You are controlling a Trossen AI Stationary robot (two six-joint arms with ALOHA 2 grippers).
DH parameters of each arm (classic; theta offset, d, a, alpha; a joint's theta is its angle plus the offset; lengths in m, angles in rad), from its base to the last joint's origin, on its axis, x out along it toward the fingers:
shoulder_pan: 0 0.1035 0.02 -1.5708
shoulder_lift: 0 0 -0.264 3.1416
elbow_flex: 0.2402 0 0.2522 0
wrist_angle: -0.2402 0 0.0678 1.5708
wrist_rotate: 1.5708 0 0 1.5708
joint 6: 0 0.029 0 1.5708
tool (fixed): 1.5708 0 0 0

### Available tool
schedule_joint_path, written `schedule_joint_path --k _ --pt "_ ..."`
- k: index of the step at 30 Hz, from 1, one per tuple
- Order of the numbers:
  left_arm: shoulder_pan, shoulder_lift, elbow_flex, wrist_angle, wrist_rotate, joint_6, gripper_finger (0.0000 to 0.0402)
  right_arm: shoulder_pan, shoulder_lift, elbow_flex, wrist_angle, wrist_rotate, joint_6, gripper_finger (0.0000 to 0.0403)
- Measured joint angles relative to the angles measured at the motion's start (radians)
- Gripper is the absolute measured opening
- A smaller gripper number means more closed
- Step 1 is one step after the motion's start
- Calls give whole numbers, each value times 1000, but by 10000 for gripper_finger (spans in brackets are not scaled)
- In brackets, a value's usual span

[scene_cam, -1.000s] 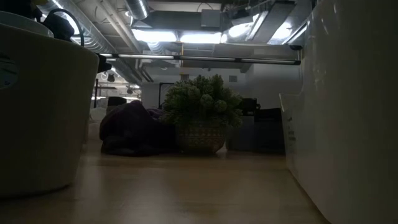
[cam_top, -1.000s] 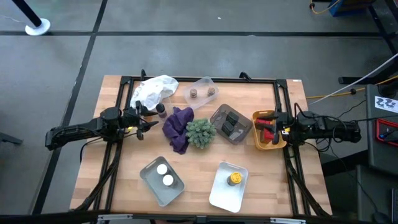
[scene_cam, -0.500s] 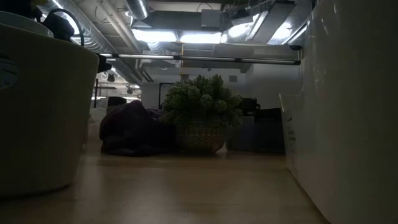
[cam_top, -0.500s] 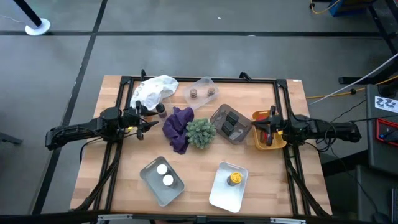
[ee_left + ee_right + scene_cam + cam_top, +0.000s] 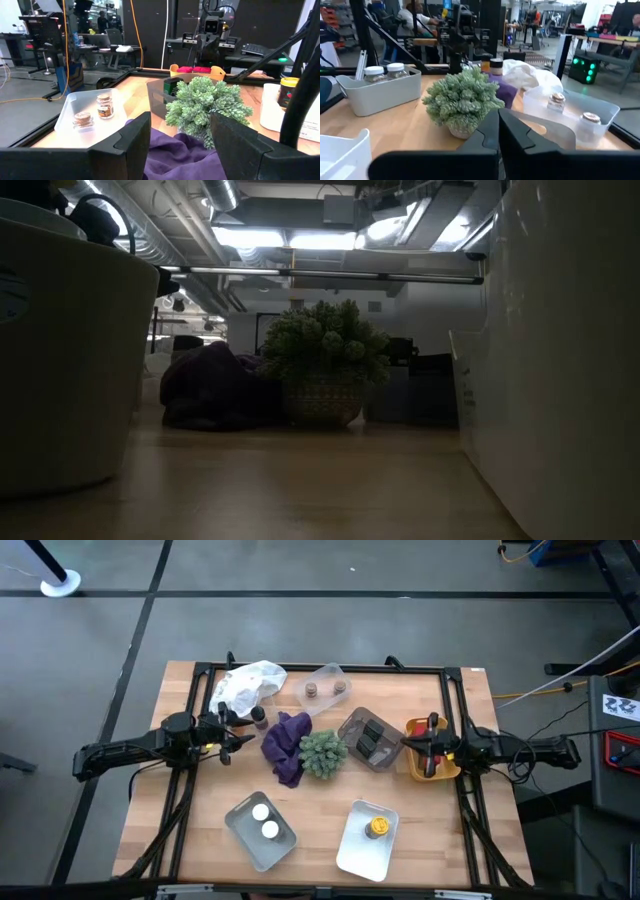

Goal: Sort spices by type
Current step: Return to Home Position

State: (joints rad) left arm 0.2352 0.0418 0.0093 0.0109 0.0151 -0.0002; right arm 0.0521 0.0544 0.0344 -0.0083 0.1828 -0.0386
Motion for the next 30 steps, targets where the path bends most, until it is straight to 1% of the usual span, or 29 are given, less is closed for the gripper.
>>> schedule_joint_path --k 5,9,11,15,20,26,30 --pt "0 0 0 0 0 0 193 0 0 -6 10 -39 -52 7" --pt "0 0 0 0 0 0 193 0 0 -7 -13 -164 -114 9" --pt "0 0 0 0 0 0 193 0 0 -8 -15 -192 -123 6" --pt "0 0 0 0 0 0 193 0 3 -8 -16 -185 -124 4" --pt "0 0 0 0 0 0 193 0 31 -8 -16 -178 -124 16" --pt "0 0 0 0 0 0 193 0 107 -8 -18 -175 -124 18" --pt "0 0 0 0 0 0 193 0 166 -9 -14 -150 -124 18"
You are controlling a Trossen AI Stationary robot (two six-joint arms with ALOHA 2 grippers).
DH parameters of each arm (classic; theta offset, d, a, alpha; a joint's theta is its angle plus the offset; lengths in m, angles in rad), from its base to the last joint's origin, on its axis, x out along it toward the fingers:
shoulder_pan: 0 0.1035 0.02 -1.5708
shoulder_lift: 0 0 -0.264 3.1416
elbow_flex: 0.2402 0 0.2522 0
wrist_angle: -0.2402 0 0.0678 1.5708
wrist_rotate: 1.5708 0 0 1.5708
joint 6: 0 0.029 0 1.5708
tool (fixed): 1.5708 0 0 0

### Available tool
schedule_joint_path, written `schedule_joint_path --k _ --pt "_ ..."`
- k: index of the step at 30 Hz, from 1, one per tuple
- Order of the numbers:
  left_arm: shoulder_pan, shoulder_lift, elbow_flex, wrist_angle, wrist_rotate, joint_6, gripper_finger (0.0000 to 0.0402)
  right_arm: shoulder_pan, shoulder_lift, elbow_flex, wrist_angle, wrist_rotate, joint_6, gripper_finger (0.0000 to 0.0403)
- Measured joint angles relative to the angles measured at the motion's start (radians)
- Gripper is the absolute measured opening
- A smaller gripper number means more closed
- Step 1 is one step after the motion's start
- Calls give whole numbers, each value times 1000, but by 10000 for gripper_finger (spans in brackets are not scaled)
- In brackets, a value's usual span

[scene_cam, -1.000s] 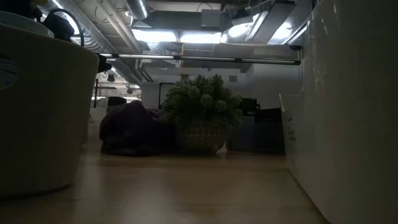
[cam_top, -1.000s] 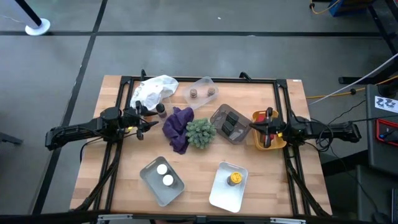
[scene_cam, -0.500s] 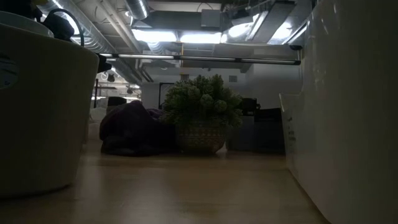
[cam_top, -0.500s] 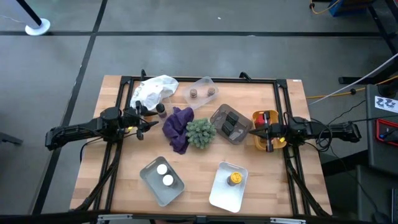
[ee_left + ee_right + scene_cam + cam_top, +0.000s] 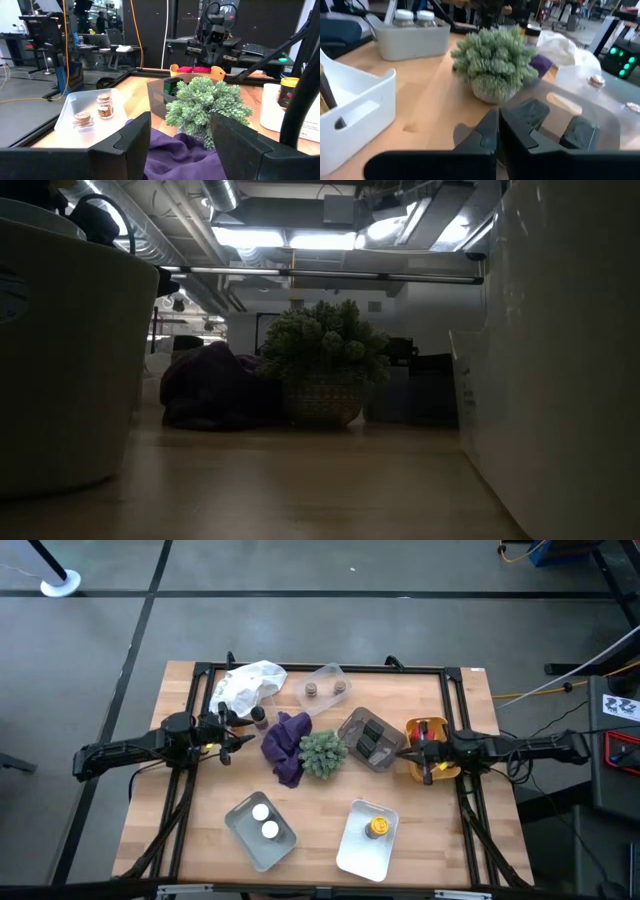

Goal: Sort spices by type
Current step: Return to Home Position

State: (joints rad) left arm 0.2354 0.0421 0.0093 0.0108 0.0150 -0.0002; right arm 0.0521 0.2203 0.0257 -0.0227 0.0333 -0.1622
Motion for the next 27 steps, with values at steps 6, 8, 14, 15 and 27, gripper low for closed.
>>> schedule_joint_path --k 6,8,14,15,27 --pt "0 0 0 0 0 0 193 0 47 -2 17 12 67 19" --pt "0 0 0 0 0 0 193 0 45 -2 20 16 89 19" --pt "0 0 0 0 0 0 193 0 26 -7 55 20 120 19" --pt "0 0 0 0 0 0 193 0 19 -7 61 25 120 19" --pt "0 0 0 0 0 0 193 0 -118 -4 53 74 131 19"
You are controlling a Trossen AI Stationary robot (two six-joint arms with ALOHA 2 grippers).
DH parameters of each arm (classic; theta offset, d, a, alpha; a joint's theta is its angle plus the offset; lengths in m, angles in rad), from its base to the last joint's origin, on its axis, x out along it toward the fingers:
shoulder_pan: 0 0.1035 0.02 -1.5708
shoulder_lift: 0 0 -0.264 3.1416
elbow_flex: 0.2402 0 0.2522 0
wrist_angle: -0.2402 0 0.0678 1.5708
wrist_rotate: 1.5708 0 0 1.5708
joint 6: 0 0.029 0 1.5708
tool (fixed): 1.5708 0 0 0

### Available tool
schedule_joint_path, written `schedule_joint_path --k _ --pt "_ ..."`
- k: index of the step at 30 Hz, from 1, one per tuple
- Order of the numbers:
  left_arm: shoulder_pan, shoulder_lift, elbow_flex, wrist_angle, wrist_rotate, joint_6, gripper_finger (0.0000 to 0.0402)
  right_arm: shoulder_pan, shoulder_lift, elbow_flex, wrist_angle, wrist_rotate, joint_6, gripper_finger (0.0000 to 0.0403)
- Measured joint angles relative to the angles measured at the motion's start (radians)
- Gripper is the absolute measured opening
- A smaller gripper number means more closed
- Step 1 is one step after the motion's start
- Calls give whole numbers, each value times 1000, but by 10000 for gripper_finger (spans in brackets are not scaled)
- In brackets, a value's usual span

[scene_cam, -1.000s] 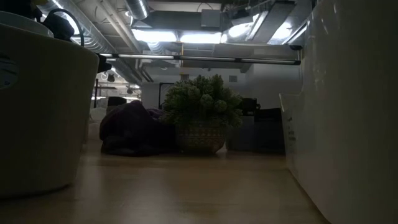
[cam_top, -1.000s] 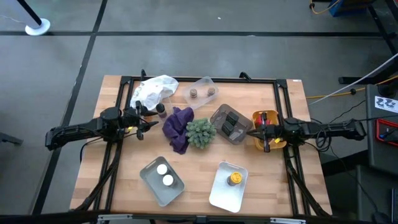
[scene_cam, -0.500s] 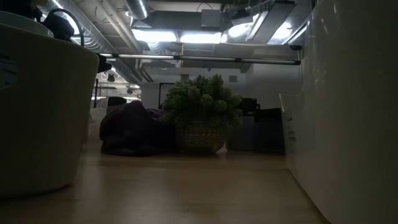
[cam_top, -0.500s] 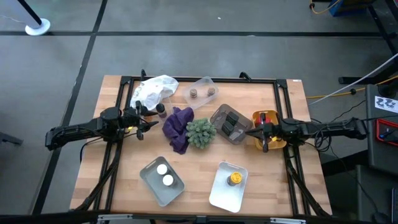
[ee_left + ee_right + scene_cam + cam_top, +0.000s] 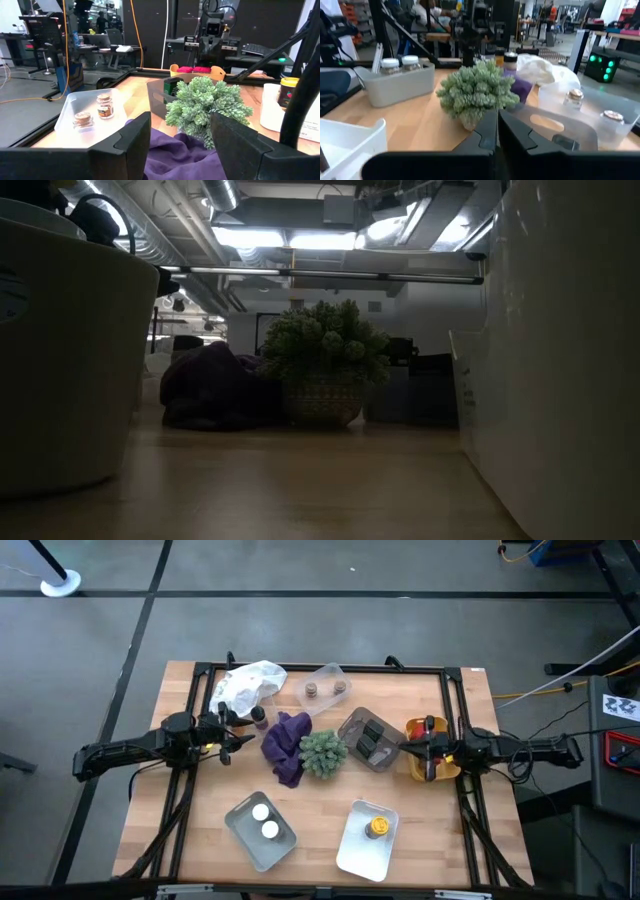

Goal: Sort spices by type
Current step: Return to Home Position

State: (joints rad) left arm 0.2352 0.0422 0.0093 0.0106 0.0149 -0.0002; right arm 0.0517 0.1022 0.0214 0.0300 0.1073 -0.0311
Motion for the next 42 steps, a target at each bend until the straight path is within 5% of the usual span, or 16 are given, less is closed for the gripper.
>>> schedule_joint_path --k 9,42 --pt "0 0 0 0 0 0 193 0 -101 5 -28 -5 0 19" --pt "0 0 0 0 0 0 193 0 -100 4 -30 -20 0 19"
